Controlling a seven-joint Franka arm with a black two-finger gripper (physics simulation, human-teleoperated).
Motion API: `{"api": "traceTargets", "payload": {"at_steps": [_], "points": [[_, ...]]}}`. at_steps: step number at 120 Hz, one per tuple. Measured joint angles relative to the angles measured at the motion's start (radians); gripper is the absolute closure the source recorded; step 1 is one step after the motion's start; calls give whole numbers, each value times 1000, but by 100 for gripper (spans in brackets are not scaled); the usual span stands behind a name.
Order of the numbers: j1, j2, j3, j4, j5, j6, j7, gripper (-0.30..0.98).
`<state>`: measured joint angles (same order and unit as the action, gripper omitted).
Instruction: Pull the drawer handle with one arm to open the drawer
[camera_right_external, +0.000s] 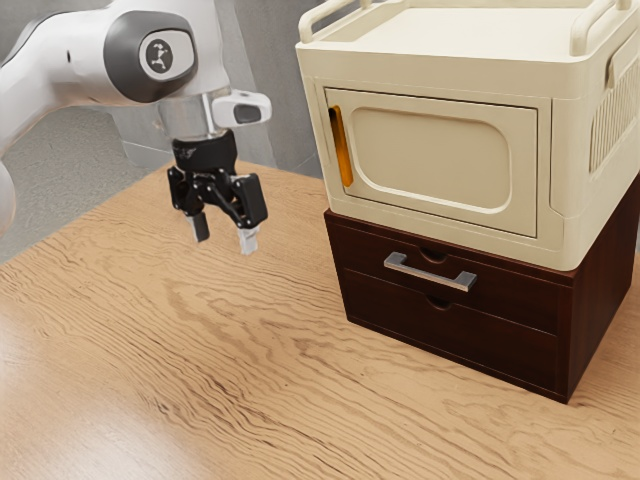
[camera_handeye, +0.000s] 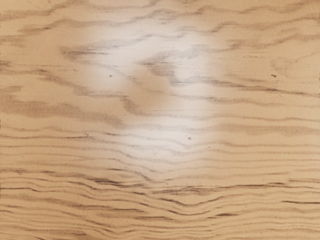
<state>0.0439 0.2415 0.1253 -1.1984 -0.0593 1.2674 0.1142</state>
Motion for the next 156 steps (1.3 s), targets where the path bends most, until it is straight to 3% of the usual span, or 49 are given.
{"api": "traceTargets", "payload": {"at_steps": [40,49,59,68,77,95,117,134,156], "points": [[28,-3,-4,8,-25,32,21,0],[15,-100,-18,71,-24,35,40,0],[-90,-156,-60,84,-12,102,165,0],[-195,-116,-90,84,-1,158,290,0],[-237,-90,-105,73,28,196,400,0],[-344,-208,-104,-158,107,327,597,0],[-447,-306,-73,-367,124,472,798,0],[-331,-382,-16,-498,98,553,919,0],[-331,-404,-12,-600,92,662,1040,0]]}}
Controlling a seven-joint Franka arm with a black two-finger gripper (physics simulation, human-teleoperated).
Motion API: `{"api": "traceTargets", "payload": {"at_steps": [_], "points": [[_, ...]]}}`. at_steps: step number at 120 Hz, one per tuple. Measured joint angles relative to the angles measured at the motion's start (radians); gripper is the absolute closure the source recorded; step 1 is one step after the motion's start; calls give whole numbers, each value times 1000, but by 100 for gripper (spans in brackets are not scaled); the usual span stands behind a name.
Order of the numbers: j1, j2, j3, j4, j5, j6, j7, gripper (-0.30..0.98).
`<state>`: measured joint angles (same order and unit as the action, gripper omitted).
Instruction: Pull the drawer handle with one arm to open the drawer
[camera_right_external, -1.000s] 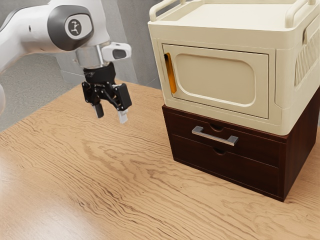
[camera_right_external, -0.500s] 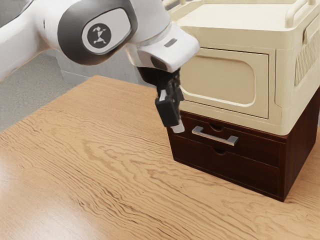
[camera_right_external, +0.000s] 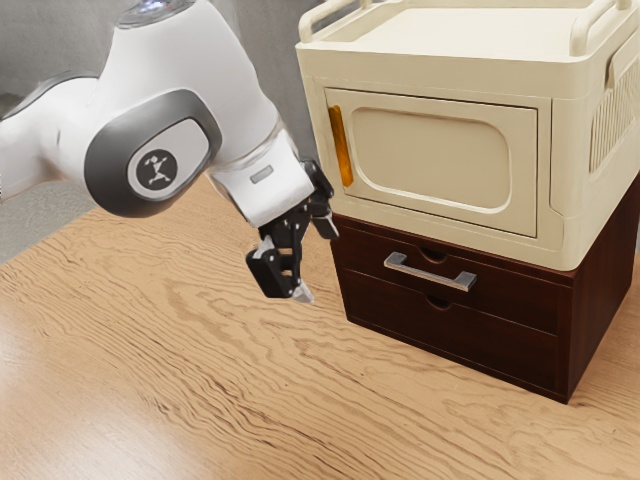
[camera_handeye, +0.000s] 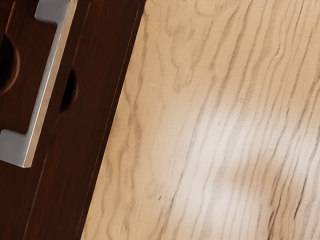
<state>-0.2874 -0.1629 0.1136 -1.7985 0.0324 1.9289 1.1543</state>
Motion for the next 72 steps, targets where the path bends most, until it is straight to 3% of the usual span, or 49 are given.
{"api": "traceTargets", "payload": {"at_steps": [72], "points": [[-30,149,1,5,-1,169,216,0]]}}
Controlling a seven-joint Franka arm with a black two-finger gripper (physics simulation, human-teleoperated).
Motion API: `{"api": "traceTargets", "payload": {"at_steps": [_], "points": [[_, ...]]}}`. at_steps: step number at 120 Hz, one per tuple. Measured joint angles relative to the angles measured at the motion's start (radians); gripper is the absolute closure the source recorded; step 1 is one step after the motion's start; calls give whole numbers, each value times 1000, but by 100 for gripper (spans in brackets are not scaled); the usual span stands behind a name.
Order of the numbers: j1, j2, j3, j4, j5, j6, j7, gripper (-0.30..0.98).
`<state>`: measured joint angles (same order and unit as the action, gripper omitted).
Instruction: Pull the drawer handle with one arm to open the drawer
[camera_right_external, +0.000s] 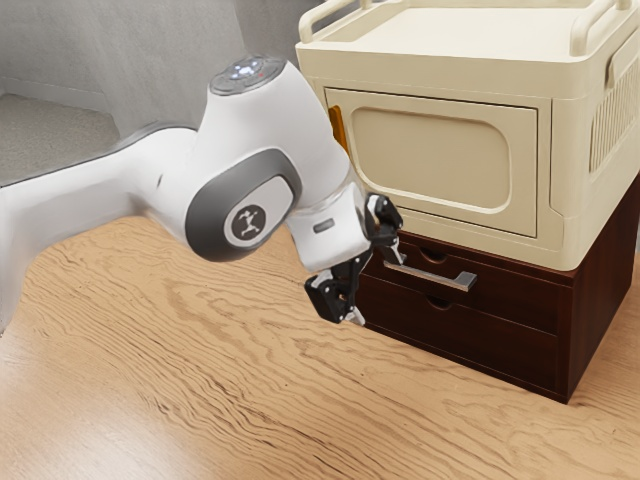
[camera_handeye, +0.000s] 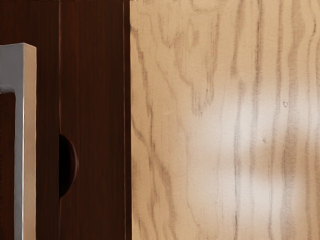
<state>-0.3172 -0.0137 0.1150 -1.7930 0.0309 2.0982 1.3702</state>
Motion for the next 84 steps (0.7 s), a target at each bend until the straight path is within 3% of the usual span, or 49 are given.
{"api": "traceTargets", "payload": {"at_steps": [24,84], "points": [[-7,9,2,-17,-1,73,35,1],[-17,29,2,-56,54,262,87,22]]}}
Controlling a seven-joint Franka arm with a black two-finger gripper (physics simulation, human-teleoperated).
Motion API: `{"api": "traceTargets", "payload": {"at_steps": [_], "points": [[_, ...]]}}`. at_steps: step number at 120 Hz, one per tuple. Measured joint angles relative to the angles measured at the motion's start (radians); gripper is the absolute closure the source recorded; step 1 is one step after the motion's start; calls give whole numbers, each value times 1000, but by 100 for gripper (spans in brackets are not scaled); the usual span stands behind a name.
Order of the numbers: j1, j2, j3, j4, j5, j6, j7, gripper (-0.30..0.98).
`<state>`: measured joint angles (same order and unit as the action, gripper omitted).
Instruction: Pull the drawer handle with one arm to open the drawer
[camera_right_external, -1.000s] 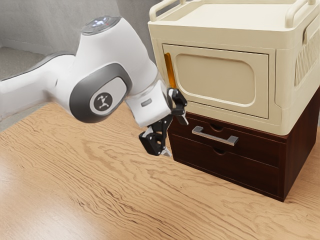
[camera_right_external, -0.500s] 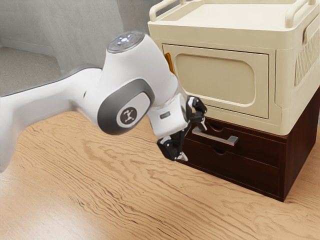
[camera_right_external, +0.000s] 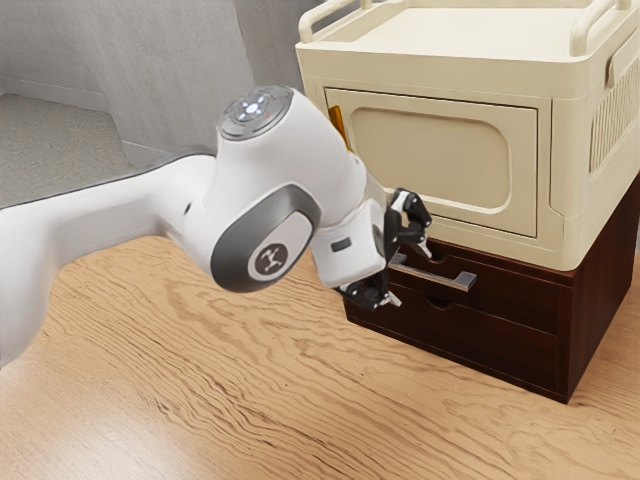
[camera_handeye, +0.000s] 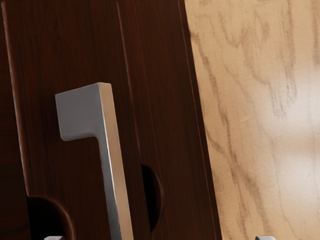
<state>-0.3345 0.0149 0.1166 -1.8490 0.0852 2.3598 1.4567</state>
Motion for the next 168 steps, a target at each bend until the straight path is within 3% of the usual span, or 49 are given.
{"api": "traceTargets", "payload": {"at_steps": [100,168], "points": [[11,35,2,0,-11,51,28,55],[12,32,0,8,-49,15,-10,65]]}}
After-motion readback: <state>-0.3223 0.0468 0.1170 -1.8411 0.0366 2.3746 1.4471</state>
